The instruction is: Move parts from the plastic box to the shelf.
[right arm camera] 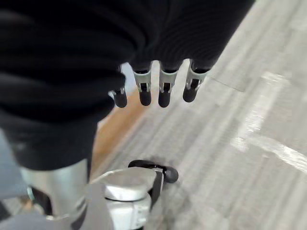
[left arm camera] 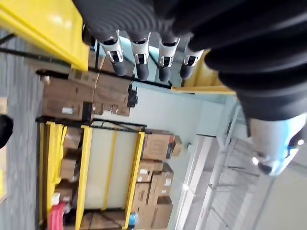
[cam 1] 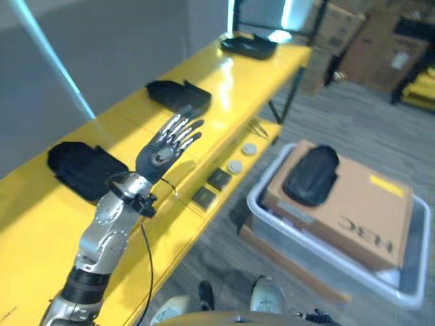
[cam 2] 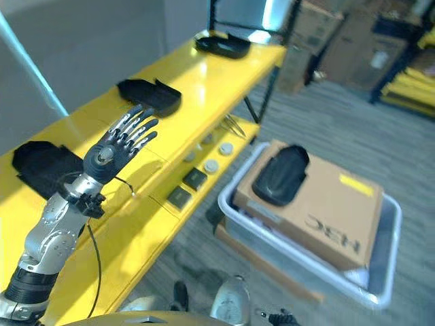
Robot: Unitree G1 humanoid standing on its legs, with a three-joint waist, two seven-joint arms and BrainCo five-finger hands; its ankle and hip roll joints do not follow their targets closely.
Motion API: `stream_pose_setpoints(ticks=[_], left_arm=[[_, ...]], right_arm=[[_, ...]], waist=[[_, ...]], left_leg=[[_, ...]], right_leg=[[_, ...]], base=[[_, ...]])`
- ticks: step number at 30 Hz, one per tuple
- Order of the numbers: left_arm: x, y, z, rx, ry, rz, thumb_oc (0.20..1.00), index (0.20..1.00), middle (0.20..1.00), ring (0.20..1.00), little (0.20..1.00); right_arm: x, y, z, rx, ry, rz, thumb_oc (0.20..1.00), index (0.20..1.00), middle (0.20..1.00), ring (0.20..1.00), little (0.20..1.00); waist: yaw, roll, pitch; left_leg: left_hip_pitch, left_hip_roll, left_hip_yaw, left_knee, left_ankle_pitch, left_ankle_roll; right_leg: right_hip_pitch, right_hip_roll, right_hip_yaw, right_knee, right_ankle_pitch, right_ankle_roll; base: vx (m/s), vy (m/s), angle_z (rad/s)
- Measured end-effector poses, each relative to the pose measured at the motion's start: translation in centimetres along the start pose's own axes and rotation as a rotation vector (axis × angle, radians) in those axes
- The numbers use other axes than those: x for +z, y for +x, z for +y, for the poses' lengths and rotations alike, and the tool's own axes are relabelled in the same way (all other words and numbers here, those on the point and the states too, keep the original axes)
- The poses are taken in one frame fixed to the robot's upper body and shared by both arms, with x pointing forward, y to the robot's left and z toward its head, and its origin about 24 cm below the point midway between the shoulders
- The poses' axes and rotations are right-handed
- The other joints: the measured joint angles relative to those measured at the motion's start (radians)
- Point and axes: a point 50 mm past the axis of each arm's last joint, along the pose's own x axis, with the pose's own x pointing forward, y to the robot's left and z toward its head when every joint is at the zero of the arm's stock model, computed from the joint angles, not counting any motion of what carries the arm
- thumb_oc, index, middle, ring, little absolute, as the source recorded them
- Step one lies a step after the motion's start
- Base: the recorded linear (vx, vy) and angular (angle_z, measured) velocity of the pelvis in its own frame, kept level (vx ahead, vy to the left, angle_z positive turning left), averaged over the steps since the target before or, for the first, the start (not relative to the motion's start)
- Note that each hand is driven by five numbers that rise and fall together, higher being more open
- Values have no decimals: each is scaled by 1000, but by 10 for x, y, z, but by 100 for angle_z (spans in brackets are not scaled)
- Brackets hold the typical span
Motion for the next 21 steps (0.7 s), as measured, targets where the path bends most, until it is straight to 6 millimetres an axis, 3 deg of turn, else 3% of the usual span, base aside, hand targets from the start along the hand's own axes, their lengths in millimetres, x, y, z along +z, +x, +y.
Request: stream_pose_setpoints(ticks=[2,5,6,7,8,9,11,12,14,15,17,18,20,21], left_arm=[[0,2,-1,-18,10,10,1000,1000,1000,1000,1000],[-1,4,-2,-24,18,22,1000,1000,1000,1000,1000],[-2,0,2,-23,82,82,1000,1000,1000,1000,1000],[-3,-3,6,-18,137,133,1000,1000,1000,1000,1000],[-4,-9,11,-2,187,177,1000,1000,1000,1000,1000],[-18,-14,13,41,162,223,1000,1000,1000,1000,1000],[-50,-27,12,103,105,344,1000,1000,1000,1000,1000],[-73,-40,12,166,60,436,1000,1000,1000,1000,1000],[-97,-55,10,256,20,525,1000,1000,1000,1000,1000],[-109,-66,13,320,30,578,1000,1000,1000,1000,1000],[-141,-99,23,477,46,760,1000,1000,1000,1000,1000],[-159,-123,27,580,46,878,1000,1000,1000,1000,1000],[-182,-171,29,718,106,1086,1000,1000,1000,1000,1000],[-187,-194,32,781,174,1189,1000,1000,1000,1000,1000]], right_arm=[[-8,0,-3,-11,11,31,1000,1000,1000,1000,1000],[-4,1,-2,-6,18,13,1000,1000,1000,1000,1000],[0,0,4,16,23,-6,1000,1000,1000,1000,1000],[4,0,11,36,26,-20,1000,1000,1000,1000,1000],[11,-1,17,59,30,-44,1000,1000,1000,1000,1000],[17,0,12,53,25,-64,1000,1000,1000,1000,1000],[15,1,2,33,-12,-69,1000,1000,1000,1000,1000],[6,1,-5,21,-44,-54,1000,1000,1000,1000,1000],[-28,-3,-13,6,-91,38,1000,1000,1000,1000,1000],[-35,-5,-14,3,-97,58,1000,1000,1000,1000,1000],[-45,-7,-14,8,-122,90,1000,1000,1000,1000,1000],[-48,-8,-12,13,-120,98,1000,1000,1000,1000,1000],[-45,-7,-8,21,-120,92,1000,1000,1000,1000,1000],[-34,-5,-6,23,-119,68,1000,1000,1000,1000,1000]], waist=[[10,2,-1],[39,-4,-11],[58,-49,-38],[63,-90,-58],[78,-134,-81],[67,-99,-85],[50,-55,-112],[12,-21,-129],[-15,2,-144],[-19,9,-152],[-36,9,-154],[-43,6,-152],[-41,-6,-140],[-38,-31,-115]], left_leg=[[-1,24,5,-16,2,1],[-14,67,0,-69,26,-58],[-17,73,5,-114,49,-126],[-30,71,17,-124,64,-165],[-49,66,48,-119,89,-189],[-41,100,48,-119,112,-196],[-31,143,57,-125,127,-218],[-21,170,55,-126,146,-220],[-18,207,35,-119,154,-233],[-17,219,25,-119,188,-233],[-15,239,23,-118,200,-241],[-14,248,23,-118,210,-245],[-22,266,25,-108,251,-246],[-64,279,3,-67,307,-256]], right_leg=[[104,-14,-35,-7,-38,-7],[225,-21,-108,-94,-73,-20],[307,-21,-159,-274,-51,-43],[344,-24,-195,-393,-43,-66],[349,-35,-217,-496,-67,-34],[367,-8,-245,-552,-26,-23],[370,35,-242,-600,4,-32],[374,61,-239,-601,21,-36],[374,103,-233,-594,14,-44],[376,118,-227,-594,10,-55],[380,141,-220,-593,6,-68],[383,153,-221,-593,1,-75],[387,174,-230,-593,-16,-87],[383,188,-243,-588,-24,-111]], base=[[-99,-68,-91],[-67,-213,-98],[-35,-261,-118],[-34,-286,-151],[-17,-184,-125],[-19,-257,-124],[1,-228,-90],[5,-310,-55],[16,-327,-21],[32,-306,-14],[31,-323,-2],[8,-262,8],[-27,-238,19],[-44,-200,37]])
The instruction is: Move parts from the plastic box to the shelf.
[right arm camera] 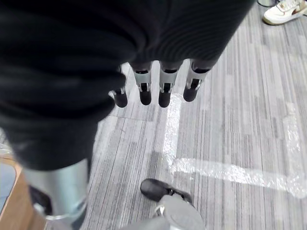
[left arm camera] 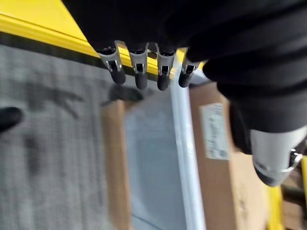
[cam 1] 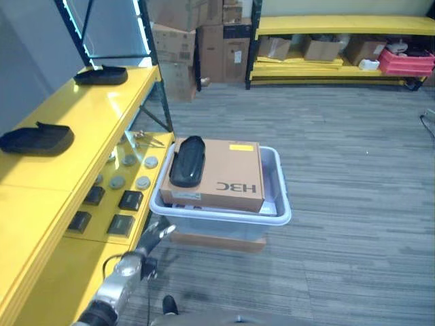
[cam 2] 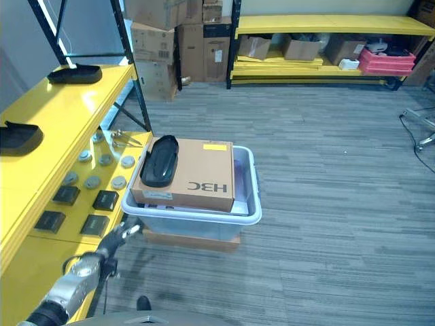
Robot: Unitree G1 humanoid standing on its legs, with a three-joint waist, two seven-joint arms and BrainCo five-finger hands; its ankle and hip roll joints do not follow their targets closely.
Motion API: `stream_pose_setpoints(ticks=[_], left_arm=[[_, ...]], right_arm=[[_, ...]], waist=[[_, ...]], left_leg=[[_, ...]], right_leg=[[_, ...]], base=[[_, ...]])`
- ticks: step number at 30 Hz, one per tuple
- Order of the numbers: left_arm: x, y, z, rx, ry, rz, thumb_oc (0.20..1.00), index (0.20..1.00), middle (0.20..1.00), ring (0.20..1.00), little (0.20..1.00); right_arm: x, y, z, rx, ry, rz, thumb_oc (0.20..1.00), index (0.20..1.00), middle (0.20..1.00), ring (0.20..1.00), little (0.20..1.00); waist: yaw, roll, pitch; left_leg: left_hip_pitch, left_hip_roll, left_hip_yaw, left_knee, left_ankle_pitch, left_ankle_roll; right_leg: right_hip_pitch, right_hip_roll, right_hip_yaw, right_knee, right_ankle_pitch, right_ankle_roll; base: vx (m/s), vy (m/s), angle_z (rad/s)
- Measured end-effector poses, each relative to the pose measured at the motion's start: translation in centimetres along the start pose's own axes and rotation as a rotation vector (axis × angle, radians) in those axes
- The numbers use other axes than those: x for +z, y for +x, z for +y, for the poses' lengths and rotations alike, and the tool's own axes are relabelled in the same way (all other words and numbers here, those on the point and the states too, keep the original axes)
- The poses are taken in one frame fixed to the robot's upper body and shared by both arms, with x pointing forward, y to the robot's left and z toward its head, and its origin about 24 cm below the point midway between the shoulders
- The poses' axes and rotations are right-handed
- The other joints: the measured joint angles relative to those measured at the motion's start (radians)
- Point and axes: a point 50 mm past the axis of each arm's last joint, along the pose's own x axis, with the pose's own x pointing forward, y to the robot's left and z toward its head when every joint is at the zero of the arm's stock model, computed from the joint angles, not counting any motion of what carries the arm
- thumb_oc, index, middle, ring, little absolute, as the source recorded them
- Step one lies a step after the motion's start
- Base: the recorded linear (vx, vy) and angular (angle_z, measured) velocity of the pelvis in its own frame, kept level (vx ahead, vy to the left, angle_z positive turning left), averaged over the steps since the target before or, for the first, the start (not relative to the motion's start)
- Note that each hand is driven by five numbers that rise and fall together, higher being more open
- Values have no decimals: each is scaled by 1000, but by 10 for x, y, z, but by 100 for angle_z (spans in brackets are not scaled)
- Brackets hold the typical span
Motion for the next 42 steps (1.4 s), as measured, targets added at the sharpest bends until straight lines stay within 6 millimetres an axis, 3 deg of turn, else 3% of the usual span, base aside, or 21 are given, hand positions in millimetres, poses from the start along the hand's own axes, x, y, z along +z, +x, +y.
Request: stream_pose_setpoints(ticks=[1,2,3,4,5,6,8,10,11,13,15,16,17,19,20,24,26,31,35,38,42], left_arm=[[-15,1,8,75,35,56,1000,1000,1000,1000,1000],[-42,-2,13,146,67,148,1000,1000,1000,1000,1000],[-81,-11,16,215,113,298,1000,1000,1000,1000,1000],[-114,-24,15,262,165,445,1000,1000,1000,1000,1000],[-147,-45,17,291,229,589,1000,1000,1000,1000,1000],[-161,-57,24,325,265,655,1000,1000,1000,1000,1000],[-175,-70,33,349,317,747,1000,1000,1000,1000,1000],[-177,-70,20,313,304,718,1000,1000,1000,1000,1000],[-170,-65,10,291,273,652,1000,1000,1000,1000,1000],[-149,-51,12,309,216,516,1000,1000,1000,1000,1000],[-149,-53,19,349,153,504,1000,1000,1000,1000,1000],[-151,-56,30,374,163,503,1000,1000,1000,1000,1000],[-151,-57,39,390,176,500,1000,1000,1000,1000,1000],[-150,-59,50,408,202,494,1000,1000,1000,1000,1000],[-152,-62,58,413,219,504,1000,1000,1000,1000,1000],[-157,-64,52,357,206,520,1000,1000,1000,1000,1000],[-155,-62,48,326,202,506,1000,1000,1000,1000,1000],[-155,-60,38,275,204,485,1000,1000,1000,1000,1000],[-144,-49,31,235,218,435,1000,1000,1000,1000,1000],[-132,-40,30,233,191,386,1000,1000,1000,1000,1000],[-128,-37,27,209,196,364,1000,1000,1000,1000,1000]], right_arm=[[15,2,-2,-7,6,-33,1000,1000,1000,1000,1000],[31,4,-10,-25,7,-69,1000,1000,1000,1000,1000],[45,5,-19,-48,3,-100,1000,1000,1000,1000,1000],[54,6,-27,-66,-5,-114,1000,1000,1000,1000,1000],[53,7,-33,-81,-1,-111,1000,1000,1000,1000,1000],[50,7,-33,-81,7,-102,1000,1000,1000,1000,1000],[37,7,-22,-47,84,-57,1000,1000,1000,1000,1000],[54,5,-19,-33,244,-121,1000,1000,1000,1000,1000],[83,-1,-22,-40,389,-239,1000,1000,1000,1000,1000],[154,-35,-34,-56,624,-560,1000,1000,1000,1000,1000],[203,-85,-64,-129,794,-857,1000,1000,1000,1000,1000],[232,-120,-98,-246,898,-1074,1000,1000,1000,1000,1000],[243,-134,-116,-319,925,-1137,1000,1000,1000,1000,1000],[252,-153,-144,-455,958,-1213,1000,1000,1000,1000,1000],[264,-174,-165,-544,988,-1279,1000,1000,1000,1000,1000],[286,-210,-191,-652,970,-1363,1000,1000,1000,1000,1000],[293,-215,-199,-672,949,-1349,1000,1000,1000,1000,1000],[307,-206,-207,-680,848,-1254,1000,1000,1000,1000,1000],[325,-207,-216,-645,808,-1221,1000,1000,1000,1000,1000],[349,-214,-209,-589,753,-1220,1000,1000,1000,1000,1000],[359,-219,-201,-541,725,-1246,1000,1000,1000,1000,1000]], waist=[[19,-24,21],[40,-18,46],[49,-27,68],[61,-35,71],[62,-23,75],[57,-11,82],[63,-23,111],[83,-19,129],[85,-3,133],[85,-46,139],[94,-54,136],[102,-57,134],[119,-59,133],[148,-60,132],[168,-62,131],[189,-52,135],[194,-44,141],[222,-9,172],[261,50,250],[309,77,333],[385,81,367]], left_leg=[[-49,14,-44,11,117,-2],[-86,31,-92,47,165,55],[-114,21,-147,104,145,32],[-96,-34,-178,129,22,-36],[-60,-88,-193,64,-75,-31],[-39,-110,-187,5,-97,-27],[0,-109,-113,-28,-121,-11],[107,-109,-115,-56,-148,27],[131,-127,-114,-58,-210,47],[134,-201,-115,-58,-237,84],[137,-237,-118,-58,-248,106],[134,-249,-118,-52,-238,126],[130,-251,-122,-52,-238,127],[125,-251,-130,-52,-235,130],[116,-251,-139,-51,-234,129],[93,-252,-149,-51,-223,124],[84,-251,-162,-51,-219,120],[30,-256,-184,-51,-202,115],[-42,-260,-218,-37,-169,122],[-102,-261,-245,22,-172,118],[-115,-271,-264,26,-166,126]], right_leg=[[-52,7,3,44,-22,-52],[-93,9,12,102,-40,-91],[-117,-2,30,134,-50,-106],[-128,-24,59,125,-31,-100],[-122,-26,60,86,9,-79],[-112,-16,46,59,26,-89],[-81,-10,14,11,48,-84],[-55,-27,33,18,40,-53],[-46,-48,34,38,35,-20],[-41,-117,33,38,49,23],[-40,-154,30,41,63,46],[-46,-168,27,48,70,46],[-47,-169,24,49,76,45],[-60,-170,25,58,82,52],[-60,-168,23,56,83,53],[-61,-161,-1,32,84,55],[-63,-158,-6,26,83,56],[-104,-160,-31,32,82,63],[-160,-163,-56,55,89,61],[-187,-165,-80,77,85,55],[-202,-180,-108,120,59,60]], base=[[-21,-107,22],[11,4,-18],[52,116,-69],[64,127,-77],[140,185,-44],[173,193,36],[198,203,55],[151,144,-10],[163,145,-11],[139,107,4],[88,61,7],[91,60,16],[83,56,22],[62,47,18],[67,65,8],[21,73,7],[14,86,14],[-37,109,14],[-85,83,24],[-41,42,25],[-35,53,25]])
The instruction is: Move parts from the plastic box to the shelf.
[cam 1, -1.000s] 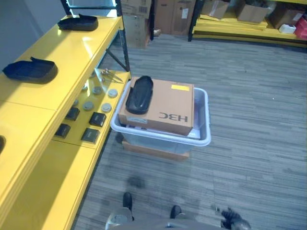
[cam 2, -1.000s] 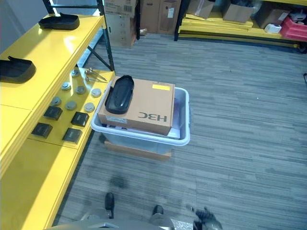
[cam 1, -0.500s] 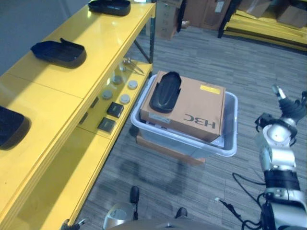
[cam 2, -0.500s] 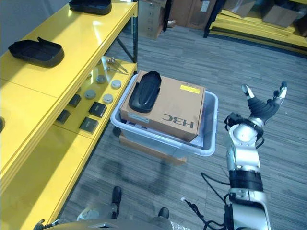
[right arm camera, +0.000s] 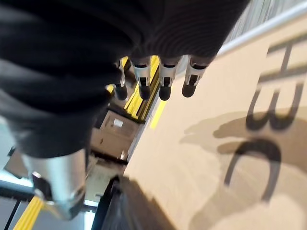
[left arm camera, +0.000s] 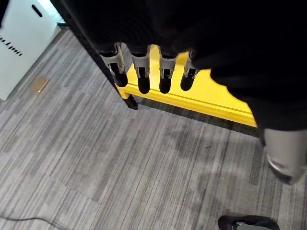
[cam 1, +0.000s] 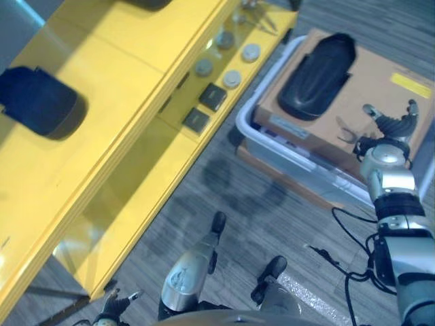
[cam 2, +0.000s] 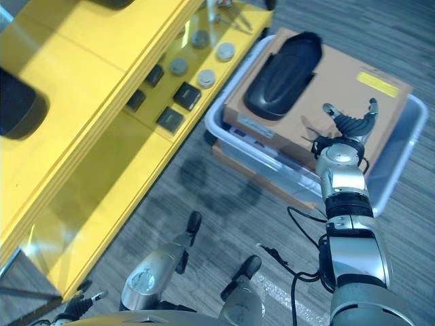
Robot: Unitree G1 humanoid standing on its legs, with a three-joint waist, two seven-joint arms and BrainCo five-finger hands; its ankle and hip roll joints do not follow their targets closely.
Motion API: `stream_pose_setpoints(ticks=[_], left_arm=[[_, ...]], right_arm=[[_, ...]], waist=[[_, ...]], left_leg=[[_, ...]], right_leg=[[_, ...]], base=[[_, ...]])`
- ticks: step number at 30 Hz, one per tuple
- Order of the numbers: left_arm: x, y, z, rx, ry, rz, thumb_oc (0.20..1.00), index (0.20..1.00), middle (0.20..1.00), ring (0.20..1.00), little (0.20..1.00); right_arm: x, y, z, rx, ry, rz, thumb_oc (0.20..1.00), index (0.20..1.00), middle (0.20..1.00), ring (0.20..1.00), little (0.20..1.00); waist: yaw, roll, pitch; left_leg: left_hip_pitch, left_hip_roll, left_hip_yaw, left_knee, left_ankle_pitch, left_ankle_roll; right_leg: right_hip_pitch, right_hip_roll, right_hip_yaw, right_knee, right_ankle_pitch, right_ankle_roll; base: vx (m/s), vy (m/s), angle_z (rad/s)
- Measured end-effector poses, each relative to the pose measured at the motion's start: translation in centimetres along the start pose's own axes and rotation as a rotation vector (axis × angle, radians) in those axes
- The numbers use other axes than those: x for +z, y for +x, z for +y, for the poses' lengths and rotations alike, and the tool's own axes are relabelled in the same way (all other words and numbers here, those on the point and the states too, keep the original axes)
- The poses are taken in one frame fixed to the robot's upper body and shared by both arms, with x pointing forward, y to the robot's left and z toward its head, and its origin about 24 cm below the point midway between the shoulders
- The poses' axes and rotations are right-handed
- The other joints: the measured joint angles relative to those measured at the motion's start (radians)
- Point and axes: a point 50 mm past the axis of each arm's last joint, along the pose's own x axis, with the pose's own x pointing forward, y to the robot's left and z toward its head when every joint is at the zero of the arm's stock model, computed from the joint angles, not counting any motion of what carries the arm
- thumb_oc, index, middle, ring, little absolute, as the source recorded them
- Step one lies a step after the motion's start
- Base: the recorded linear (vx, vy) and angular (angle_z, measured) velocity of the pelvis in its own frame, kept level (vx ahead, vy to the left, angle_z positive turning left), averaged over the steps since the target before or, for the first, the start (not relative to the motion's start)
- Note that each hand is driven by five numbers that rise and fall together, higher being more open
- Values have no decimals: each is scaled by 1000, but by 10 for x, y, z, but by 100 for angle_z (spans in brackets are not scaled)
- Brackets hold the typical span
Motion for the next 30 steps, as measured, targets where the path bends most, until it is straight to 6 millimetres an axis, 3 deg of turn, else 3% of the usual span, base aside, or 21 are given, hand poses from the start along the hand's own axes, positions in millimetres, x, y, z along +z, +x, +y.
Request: stream_pose_setpoints(ticks=[5,12,19,30], left_arm=[[1,0,-1,-10,2,-17,1000,1000,1000,1000,1000],[2,0,-1,-22,-16,-26,1000,1000,1000,1000,1000],[1,-1,-1,-25,-20,-40,1000,1000,1000,1000,1000],[1,-1,0,-23,-43,-43,1000,1000,1000,1000,1000]], right_arm=[[18,3,15,29,23,-33,1000,1000,1000,1000,1000],[16,0,22,41,28,-15,1000,1000,1000,1000,1000],[2,3,8,-91,-20,10,1000,1000,1000,1000,1000],[35,12,-15,-193,9,-128,1000,1000,1000,1000,1000]], waist=[[35,-6,15],[42,-11,18],[25,-11,18],[27,-11,18]], left_leg=[[-10,-26,-36,2,2,2],[-8,-31,-42,7,0,1],[-8,-26,-43,18,-2,-1],[-16,-28,-42,18,0,1]], right_leg=[[1,-25,-35,33,-22,15],[0,-33,-34,57,-43,18],[0,-29,-31,69,-44,17],[-16,-36,-26,88,-53,12]], base=[[42,25,25],[36,8,4],[20,2,0],[10,2,0]])
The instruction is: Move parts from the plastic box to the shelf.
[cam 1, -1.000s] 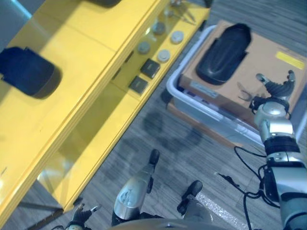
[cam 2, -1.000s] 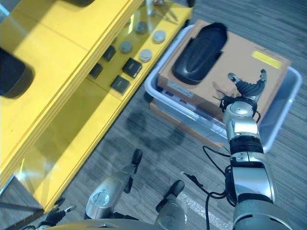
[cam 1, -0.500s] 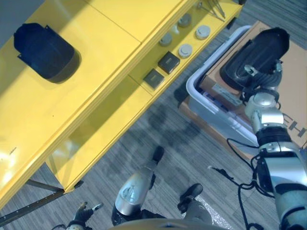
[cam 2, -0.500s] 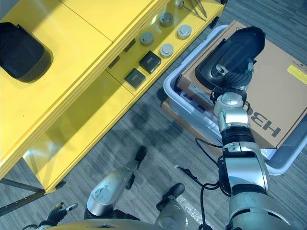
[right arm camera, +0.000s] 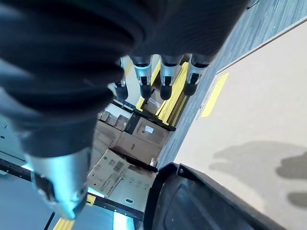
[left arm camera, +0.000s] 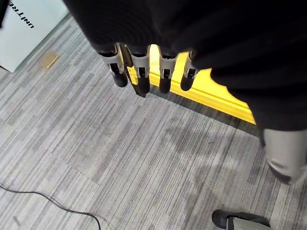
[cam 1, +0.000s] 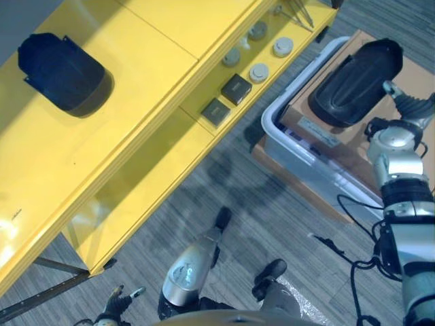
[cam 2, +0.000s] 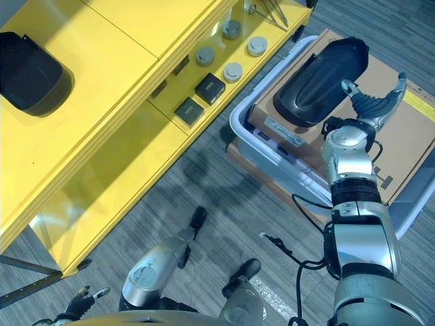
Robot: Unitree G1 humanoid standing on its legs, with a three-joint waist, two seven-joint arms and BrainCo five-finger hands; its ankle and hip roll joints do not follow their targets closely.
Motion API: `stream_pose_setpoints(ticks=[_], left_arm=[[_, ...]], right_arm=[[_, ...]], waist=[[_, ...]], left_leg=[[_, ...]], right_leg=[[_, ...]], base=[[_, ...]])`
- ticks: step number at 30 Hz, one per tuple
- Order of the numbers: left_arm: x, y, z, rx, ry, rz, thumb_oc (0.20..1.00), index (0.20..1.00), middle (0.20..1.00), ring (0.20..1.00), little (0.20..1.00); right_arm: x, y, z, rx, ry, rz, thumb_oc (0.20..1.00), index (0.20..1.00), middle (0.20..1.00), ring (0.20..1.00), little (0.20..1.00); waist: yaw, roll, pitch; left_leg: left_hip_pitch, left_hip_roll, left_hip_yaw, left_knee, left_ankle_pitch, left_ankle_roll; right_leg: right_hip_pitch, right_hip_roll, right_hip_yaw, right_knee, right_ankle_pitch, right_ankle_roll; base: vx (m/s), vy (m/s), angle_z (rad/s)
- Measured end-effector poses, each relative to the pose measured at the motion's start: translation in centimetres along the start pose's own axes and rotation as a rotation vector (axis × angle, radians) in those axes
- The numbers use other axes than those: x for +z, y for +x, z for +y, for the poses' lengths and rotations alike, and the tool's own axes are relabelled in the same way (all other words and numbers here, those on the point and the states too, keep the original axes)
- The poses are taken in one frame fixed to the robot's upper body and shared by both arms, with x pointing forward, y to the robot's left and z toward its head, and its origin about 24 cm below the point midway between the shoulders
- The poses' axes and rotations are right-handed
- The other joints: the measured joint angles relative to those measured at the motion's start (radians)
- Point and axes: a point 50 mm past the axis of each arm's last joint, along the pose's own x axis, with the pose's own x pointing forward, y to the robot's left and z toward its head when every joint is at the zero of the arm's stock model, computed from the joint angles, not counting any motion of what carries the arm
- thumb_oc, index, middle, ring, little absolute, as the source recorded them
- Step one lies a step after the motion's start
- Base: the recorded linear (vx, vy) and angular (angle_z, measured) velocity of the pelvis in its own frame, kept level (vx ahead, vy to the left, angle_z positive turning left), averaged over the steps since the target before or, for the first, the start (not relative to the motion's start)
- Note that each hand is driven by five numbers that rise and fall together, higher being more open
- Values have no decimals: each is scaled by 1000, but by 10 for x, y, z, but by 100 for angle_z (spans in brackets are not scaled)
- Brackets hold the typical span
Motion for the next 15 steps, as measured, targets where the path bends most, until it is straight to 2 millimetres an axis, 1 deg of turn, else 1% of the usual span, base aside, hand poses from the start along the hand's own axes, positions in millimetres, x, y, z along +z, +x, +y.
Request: stream_pose_setpoints(ticks=[6,8,10,11,15], left_arm=[[0,0,0,-4,0,0,1000,1000,1000,1000,1000],[0,0,-1,-10,-1,0,1000,1000,1000,1000,1000],[0,0,-1,-15,-5,-1,1000,1000,1000,1000,1000],[0,0,-1,-16,-5,-1,1000,1000,1000,1000,1000],[1,0,-1,-18,-7,-7,1000,1000,1000,1000,1000]], right_arm=[[0,2,1,-4,-5,14,1000,1000,1000,1000,1000],[-4,3,0,-14,-21,36,1000,1000,1000,1000,1000],[-12,3,-2,-23,-55,66,1000,1000,1000,1000,1000],[-15,2,-1,-19,-71,74,1000,1000,1000,1000,1000],[-17,3,2,-15,-111,92,1000,1000,1000,1000,1000]], waist=[[1,0,0],[5,0,0],[11,1,0],[14,2,1],[19,7,3]], left_leg=[[1,0,-1,0,0,0],[0,0,-2,0,0,0],[0,0,-3,0,0,0],[0,-1,-3,0,0,0],[-16,-3,-4,3,0,0]], right_leg=[[1,0,-2,1,-3,4],[0,0,-3,3,-4,6],[0,-1,-4,4,-5,5],[0,-1,-4,6,-10,0],[-28,-13,-2,34,-21,6]], base=[[-1,17,0],[0,16,1],[-3,18,1],[-9,52,1],[-11,49,1]])
